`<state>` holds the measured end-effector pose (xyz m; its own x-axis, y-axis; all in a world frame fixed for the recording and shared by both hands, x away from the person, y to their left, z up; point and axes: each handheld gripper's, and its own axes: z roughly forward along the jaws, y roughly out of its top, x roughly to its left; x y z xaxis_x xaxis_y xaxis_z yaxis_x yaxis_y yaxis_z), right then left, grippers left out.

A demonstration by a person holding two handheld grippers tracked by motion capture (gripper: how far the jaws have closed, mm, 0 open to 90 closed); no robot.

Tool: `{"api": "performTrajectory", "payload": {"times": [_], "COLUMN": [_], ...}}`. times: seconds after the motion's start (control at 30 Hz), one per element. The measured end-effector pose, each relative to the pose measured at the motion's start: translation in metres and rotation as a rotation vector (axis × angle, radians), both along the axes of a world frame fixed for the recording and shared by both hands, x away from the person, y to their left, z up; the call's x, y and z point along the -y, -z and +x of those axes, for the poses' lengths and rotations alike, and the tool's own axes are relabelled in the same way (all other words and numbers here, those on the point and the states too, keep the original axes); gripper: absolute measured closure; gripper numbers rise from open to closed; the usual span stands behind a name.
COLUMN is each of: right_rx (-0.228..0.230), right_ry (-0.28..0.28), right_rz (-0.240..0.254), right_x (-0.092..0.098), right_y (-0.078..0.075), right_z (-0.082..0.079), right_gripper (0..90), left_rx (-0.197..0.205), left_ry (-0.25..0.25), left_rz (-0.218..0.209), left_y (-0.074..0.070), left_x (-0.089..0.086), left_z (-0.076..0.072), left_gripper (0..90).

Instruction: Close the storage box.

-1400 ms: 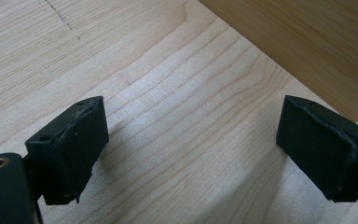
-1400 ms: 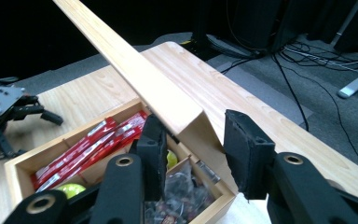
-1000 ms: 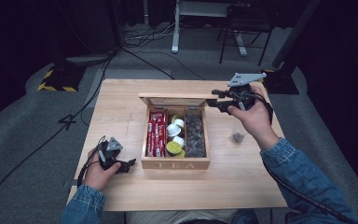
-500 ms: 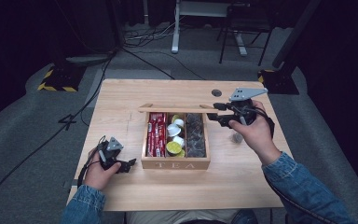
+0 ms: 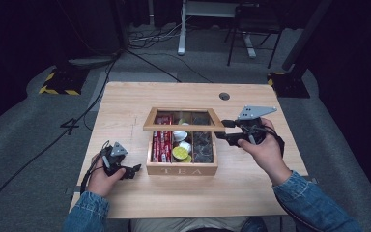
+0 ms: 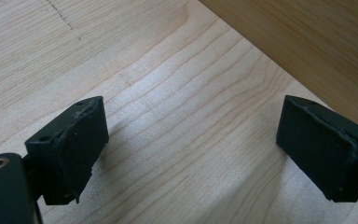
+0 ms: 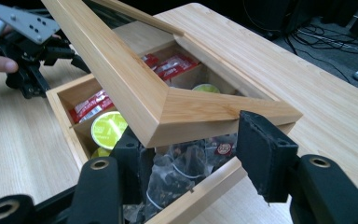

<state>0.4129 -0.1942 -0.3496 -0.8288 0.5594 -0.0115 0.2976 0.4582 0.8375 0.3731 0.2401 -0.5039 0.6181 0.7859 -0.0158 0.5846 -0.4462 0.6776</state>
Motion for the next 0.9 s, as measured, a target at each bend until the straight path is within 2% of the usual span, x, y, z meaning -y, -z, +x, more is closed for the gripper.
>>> {"api": "performTrajectory", "payload": {"times": [0.07,0.17,0.33,0.6,0.7,0.9], "right_rx": [0.018,0.014,0.036,0.039,0.048,0.035], "right_ry": [-0.006,-0.008,-0.004,-0.004,-0.002,-0.003], "right_rz": [-0.010,-0.004,-0.020,-0.024,-0.045,-0.055], "right_x": [0.000,0.001,0.001,0.000,-0.001,-0.001], "right_y": [0.007,0.015,0.024,0.036,0.043,0.056], "right_z": [-0.005,-0.009,-0.016,-0.022,-0.026,-0.030], "right_gripper": [46.0,44.7,45.0,45.1,45.2,45.5], "left_rx": [0.002,0.003,0.003,0.002,0.002,0.001], "left_ry": [-0.002,-0.002,-0.007,-0.003,-0.003,-0.003], "left_rz": [-0.003,-0.004,-0.005,-0.002,-0.002,-0.002], "left_y": [0.000,0.000,0.000,0.000,0.000,0.000], "left_x": [0.000,0.000,0.001,0.001,0.001,0.001], "left_z": [0.000,0.000,0.000,0.000,0.000,0.000], "left_gripper": [9.4,9.4,9.4,9.4,9.4,9.4]}}
